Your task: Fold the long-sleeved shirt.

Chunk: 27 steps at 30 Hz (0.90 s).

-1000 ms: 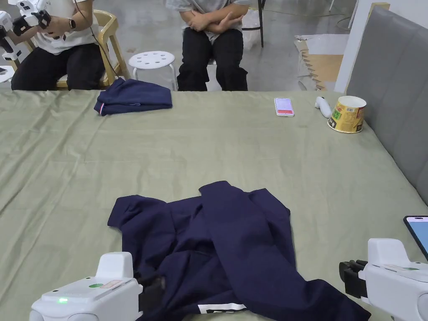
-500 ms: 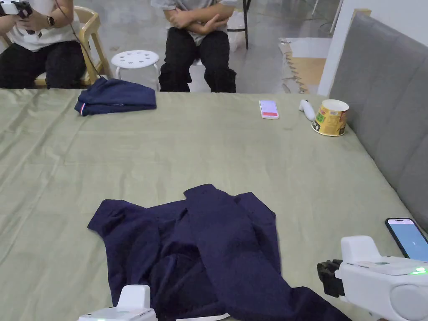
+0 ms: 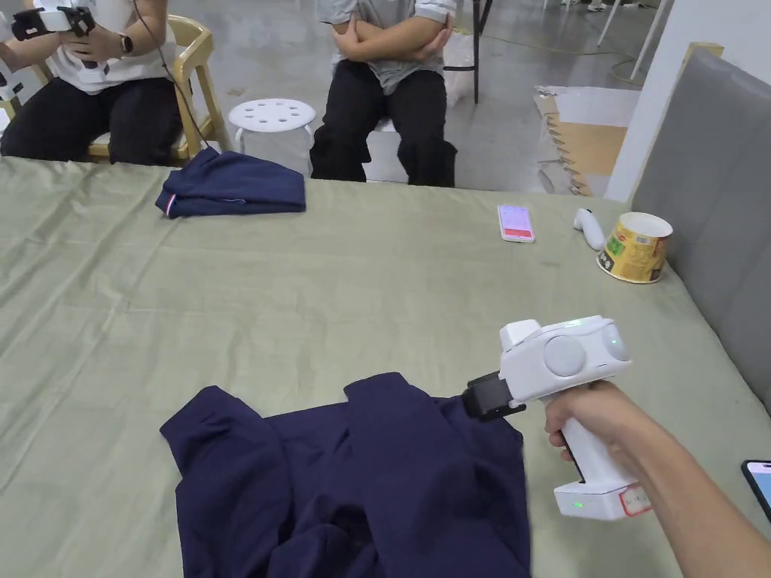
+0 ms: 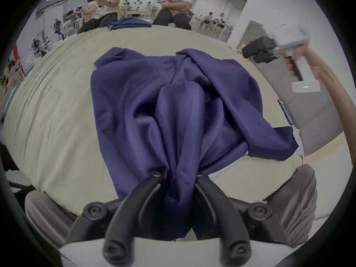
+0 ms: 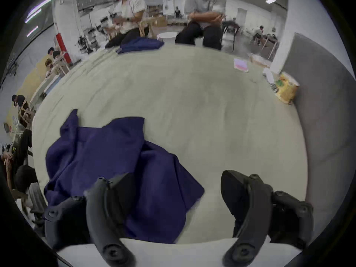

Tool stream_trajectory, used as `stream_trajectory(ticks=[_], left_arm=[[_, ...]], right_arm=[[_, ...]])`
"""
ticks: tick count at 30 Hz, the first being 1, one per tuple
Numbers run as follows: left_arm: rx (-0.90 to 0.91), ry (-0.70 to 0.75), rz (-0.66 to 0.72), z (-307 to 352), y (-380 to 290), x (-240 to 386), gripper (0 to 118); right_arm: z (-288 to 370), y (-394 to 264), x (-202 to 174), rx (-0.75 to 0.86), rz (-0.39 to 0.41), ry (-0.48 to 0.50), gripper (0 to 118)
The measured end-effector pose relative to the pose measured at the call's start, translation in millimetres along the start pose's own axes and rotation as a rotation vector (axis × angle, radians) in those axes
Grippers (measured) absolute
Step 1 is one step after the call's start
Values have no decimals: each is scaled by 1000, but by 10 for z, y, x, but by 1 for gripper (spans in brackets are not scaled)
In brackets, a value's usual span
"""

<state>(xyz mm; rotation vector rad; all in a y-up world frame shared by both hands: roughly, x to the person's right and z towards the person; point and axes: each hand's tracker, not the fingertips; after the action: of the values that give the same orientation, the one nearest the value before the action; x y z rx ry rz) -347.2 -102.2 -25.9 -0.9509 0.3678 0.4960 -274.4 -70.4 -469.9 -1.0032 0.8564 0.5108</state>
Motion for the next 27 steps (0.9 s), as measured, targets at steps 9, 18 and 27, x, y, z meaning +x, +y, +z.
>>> stream_trajectory(ticks=[9,18,27], left_arm=[[10,-6,38,12,114,-138,23],[294,7,-14,693,816,-275,21],[672,-76,-105,1803,2669,-142,20]], right_arm=[[-495,-110,-25,-110,-62,36,27],[1024,-40,302,204,-31,-38,4],[3671,675,404,695,47,-252,4]])
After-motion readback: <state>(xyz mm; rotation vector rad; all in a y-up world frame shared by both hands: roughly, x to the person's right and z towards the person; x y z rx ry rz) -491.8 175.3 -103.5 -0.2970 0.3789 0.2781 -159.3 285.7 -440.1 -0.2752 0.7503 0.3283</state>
